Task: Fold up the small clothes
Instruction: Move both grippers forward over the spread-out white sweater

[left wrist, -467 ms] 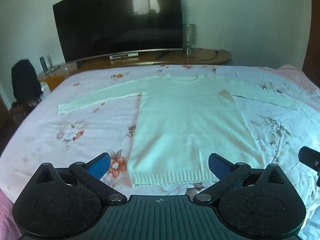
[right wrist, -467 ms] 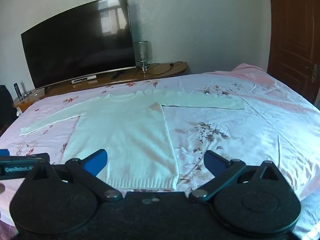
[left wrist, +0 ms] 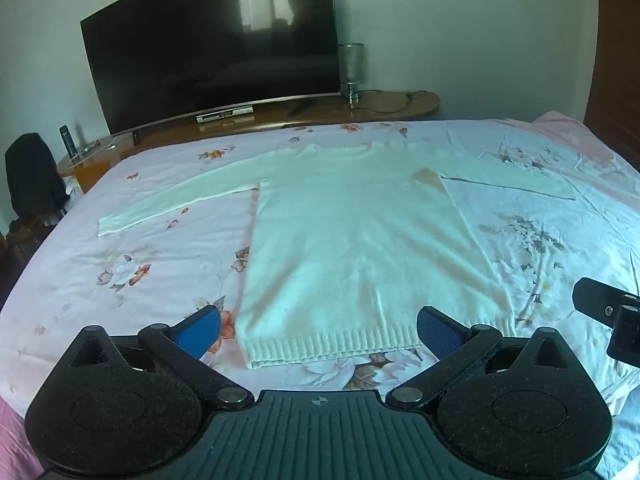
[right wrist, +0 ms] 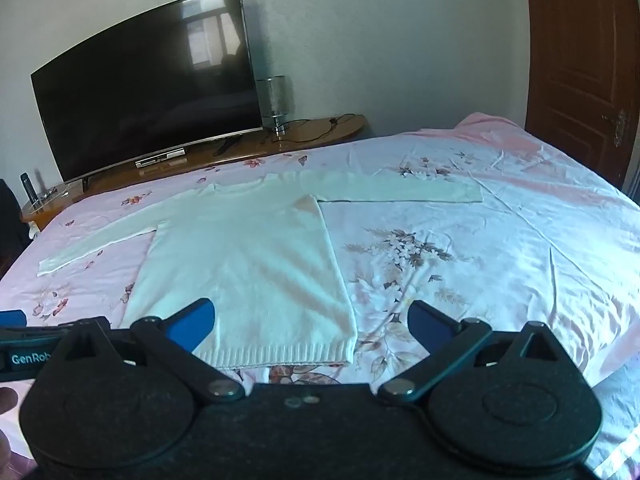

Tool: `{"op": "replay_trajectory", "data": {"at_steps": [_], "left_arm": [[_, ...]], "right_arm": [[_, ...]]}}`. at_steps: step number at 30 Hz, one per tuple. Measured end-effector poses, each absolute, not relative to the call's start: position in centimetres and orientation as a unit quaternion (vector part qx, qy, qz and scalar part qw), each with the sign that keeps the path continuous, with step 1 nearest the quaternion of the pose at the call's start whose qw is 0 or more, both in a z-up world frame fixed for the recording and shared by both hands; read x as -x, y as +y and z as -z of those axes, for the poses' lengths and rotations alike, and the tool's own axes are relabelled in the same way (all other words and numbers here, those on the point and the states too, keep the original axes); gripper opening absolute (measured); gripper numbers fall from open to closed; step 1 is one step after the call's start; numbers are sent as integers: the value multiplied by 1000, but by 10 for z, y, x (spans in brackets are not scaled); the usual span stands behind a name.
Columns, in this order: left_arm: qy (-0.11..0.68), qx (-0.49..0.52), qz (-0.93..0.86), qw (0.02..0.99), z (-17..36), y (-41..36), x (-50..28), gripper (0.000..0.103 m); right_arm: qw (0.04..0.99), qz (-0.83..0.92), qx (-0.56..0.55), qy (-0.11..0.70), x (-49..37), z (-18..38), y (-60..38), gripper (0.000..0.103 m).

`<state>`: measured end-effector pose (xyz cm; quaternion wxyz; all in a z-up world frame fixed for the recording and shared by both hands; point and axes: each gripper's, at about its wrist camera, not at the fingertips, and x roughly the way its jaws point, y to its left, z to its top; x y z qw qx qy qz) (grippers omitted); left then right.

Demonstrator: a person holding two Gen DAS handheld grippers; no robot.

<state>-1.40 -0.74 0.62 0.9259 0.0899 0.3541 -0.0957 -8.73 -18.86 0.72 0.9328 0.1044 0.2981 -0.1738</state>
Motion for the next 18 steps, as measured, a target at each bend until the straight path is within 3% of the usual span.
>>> {"op": "replay_trajectory", "data": {"at_steps": [18], "left_arm": [[368, -84, 91, 922, 4, -9, 0, 103]], "right_arm": [[931, 170, -109, 305, 76, -2, -195, 103]]}}
